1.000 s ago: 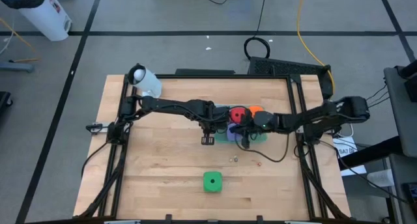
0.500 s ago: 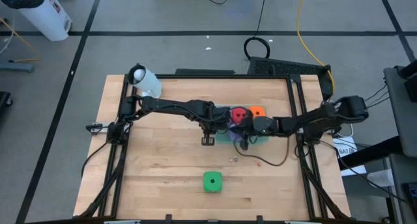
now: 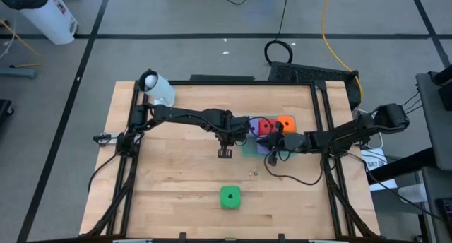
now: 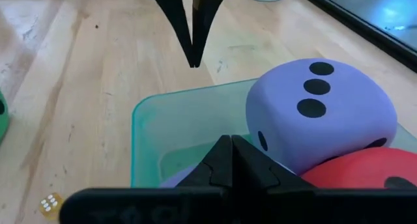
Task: Pick & Place Dice
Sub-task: Put the large purple die into the green bin
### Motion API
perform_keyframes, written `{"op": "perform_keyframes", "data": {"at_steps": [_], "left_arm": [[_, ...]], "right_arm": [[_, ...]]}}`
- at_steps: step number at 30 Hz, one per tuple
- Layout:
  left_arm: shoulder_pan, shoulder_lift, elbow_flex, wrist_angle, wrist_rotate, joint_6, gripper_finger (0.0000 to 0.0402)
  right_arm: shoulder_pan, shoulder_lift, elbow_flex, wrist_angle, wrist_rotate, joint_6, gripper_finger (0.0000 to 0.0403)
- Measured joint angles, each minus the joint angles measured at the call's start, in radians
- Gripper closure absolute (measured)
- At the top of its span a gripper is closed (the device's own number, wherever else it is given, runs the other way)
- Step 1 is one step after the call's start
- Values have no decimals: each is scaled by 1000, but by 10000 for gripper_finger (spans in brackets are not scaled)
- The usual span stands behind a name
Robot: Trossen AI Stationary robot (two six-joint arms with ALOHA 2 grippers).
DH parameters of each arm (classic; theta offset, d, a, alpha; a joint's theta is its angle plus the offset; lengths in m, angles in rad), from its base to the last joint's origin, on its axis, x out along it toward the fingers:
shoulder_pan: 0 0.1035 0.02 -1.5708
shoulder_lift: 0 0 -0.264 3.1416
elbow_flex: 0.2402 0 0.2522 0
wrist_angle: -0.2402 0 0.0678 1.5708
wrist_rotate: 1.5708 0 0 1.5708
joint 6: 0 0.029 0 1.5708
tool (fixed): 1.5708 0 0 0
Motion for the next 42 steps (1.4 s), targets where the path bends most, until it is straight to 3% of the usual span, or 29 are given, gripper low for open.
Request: {"op": "perform_keyframes", "data": {"at_steps": [8,15,17,20,27,36,42], "left_arm": [[0,0,0,0,-4,7,394],[-2,0,0,-1,-4,6,394],[-3,0,0,-1,-4,6,394],[-3,0,0,-6,-4,4,399],[-3,0,0,3,-4,12,398],[-3,0,0,4,-4,15,394],[-3,0,0,3,-4,15,393]], "right_arm": [[12,-65,34,-13,-17,-66,403],[15,-150,158,-126,-108,-128,403],[27,-171,211,-204,-111,-132,403],[46,-198,325,-491,-88,-75,403],[34,-139,515,-1023,-84,105,403],[-10,-39,539,-1183,-134,197,403],[-13,-14,541,-1201,-139,221,403]]}}
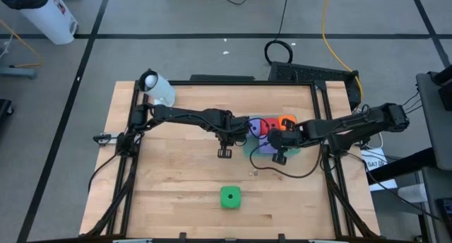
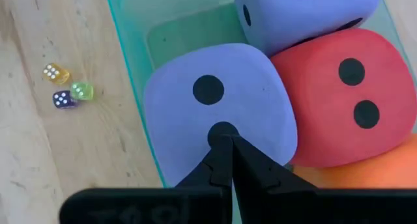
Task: Pick & Place Dice
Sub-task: Put the large purple die into the green bin
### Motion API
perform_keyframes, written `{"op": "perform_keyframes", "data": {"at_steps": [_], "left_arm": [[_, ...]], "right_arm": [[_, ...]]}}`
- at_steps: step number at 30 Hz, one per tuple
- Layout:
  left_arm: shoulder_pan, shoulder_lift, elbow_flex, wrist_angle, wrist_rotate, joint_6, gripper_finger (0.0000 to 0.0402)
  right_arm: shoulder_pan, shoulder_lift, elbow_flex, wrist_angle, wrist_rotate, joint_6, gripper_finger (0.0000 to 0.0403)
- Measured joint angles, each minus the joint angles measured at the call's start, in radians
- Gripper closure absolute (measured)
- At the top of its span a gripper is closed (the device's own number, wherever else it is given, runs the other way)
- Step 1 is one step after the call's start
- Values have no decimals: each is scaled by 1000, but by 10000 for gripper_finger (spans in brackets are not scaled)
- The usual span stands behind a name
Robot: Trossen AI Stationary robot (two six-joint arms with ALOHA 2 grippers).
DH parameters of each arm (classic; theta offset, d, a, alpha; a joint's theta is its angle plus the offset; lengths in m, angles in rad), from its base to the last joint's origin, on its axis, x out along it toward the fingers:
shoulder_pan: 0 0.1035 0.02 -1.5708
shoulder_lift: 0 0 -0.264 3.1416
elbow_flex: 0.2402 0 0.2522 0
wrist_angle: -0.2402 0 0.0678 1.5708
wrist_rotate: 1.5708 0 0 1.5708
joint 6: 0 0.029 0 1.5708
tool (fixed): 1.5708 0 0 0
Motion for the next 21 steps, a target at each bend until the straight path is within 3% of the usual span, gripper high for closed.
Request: {"op": "perform_keyframes", "data": {"at_steps": [10,21], "left_arm": [[0,0,0,-4,0,0,392],[-13,0,0,-5,-10,29,395]], "right_arm": [[-1,-3,-58,-14,-21,59,403],[5,-31,-69,83,2,-1,403]]}}
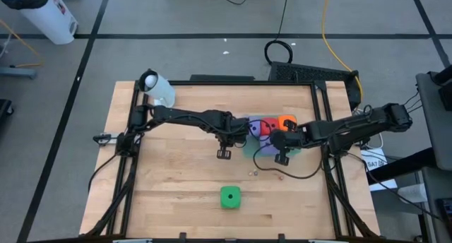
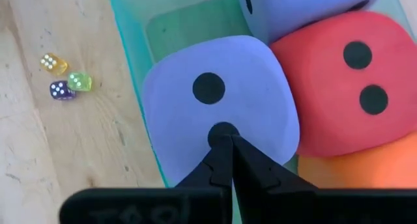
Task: Pick & Place Dice
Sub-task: Put the large purple die into the green bin, then adjust the green bin on the table
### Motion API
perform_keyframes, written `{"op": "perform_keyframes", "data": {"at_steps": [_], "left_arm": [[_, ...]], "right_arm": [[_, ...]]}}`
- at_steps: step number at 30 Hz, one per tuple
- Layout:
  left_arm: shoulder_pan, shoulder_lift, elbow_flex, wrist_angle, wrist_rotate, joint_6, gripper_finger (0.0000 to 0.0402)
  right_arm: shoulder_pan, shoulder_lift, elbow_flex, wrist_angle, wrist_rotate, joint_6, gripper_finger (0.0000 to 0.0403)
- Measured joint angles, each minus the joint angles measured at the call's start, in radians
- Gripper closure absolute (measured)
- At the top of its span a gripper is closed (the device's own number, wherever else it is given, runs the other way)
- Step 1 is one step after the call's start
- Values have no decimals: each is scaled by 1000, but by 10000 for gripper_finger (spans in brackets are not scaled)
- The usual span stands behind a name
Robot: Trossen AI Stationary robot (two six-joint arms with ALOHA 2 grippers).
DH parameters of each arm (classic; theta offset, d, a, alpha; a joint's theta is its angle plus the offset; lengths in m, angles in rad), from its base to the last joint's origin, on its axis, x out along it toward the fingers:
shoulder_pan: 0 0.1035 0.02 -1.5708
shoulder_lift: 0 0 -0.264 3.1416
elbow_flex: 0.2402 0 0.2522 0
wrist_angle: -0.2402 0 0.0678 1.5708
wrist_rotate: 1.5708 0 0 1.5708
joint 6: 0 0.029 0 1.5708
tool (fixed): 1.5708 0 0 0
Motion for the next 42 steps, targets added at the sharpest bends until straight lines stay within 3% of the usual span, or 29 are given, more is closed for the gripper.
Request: {"op": "perform_keyframes", "data": {"at_steps": [4,12,17,24,31,35,42], "left_arm": [[-21,-27,0,0,-25,27,396],[-44,-149,-45,45,-32,46,399],[-51,-268,-197,161,-38,50,400],[-51,-472,-486,431,46,42,400],[-101,-594,-600,509,89,28,399],[-159,-616,-603,502,118,24,399],[-237,-616,-603,494,117,7,394]], "right_arm": [[30,-62,-5,83,38,-37,403],[50,-236,1,72,163,-9,403],[60,-297,2,-129,268,162,403],[60,-298,2,-414,284,431,403],[47,-273,-49,-596,281,662,403],[26,-272,-141,-521,217,658,403],[-23,-272,-303,-188,124,510,403]]}}
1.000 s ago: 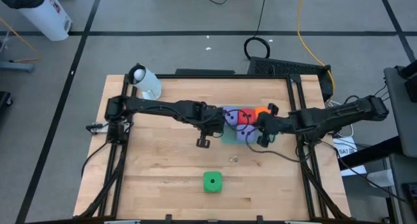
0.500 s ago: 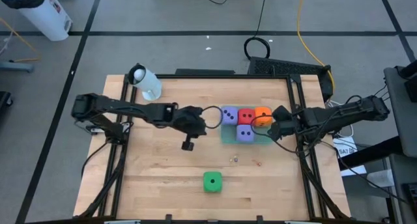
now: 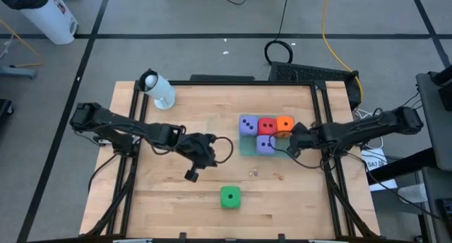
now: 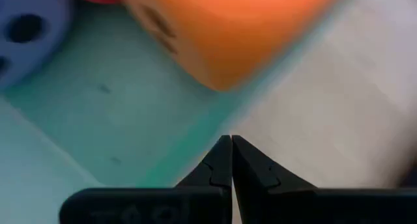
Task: Pick & Place Dice
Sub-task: Adjust the green bin on the table, then put the large green die into the green bin
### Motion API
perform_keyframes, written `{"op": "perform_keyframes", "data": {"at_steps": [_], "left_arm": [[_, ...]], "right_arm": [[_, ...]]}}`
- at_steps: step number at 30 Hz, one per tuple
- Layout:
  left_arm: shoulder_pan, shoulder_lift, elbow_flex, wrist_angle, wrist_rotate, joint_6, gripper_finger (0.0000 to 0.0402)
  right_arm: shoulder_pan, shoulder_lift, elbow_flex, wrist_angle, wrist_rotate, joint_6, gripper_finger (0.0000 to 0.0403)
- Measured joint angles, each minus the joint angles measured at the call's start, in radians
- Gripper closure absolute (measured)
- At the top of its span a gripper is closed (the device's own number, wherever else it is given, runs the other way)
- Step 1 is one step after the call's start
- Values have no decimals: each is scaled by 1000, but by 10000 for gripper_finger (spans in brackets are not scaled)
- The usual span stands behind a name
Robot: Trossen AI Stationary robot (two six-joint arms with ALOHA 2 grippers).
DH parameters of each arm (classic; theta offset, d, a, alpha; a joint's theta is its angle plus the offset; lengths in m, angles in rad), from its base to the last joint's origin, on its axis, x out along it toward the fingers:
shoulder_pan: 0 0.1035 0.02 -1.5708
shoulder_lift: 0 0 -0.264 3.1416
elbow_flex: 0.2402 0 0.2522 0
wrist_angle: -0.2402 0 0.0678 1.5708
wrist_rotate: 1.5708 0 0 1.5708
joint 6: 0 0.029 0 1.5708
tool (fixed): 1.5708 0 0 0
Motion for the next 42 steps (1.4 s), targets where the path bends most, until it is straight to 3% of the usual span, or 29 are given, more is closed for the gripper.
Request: {"op": "perform_keyframes", "data": {"at_steps": [12,25,32,36,42], "left_arm": [[12,0,0,-11,-62,-90,398],[18,0,0,-62,-168,-116,396],[78,-31,-19,-6,-180,-152,398],[125,-103,-99,103,-156,-186,398],[159,-272,-301,264,-155,-317,399]], "right_arm": [[-52,0,-57,368,-50,-215,403],[-59,77,-56,518,-69,-346,403],[-49,-36,-56,500,-65,-350,403],[-44,-144,-55,461,-44,-366,403],[1,-246,-23,492,-97,-432,403]]}}
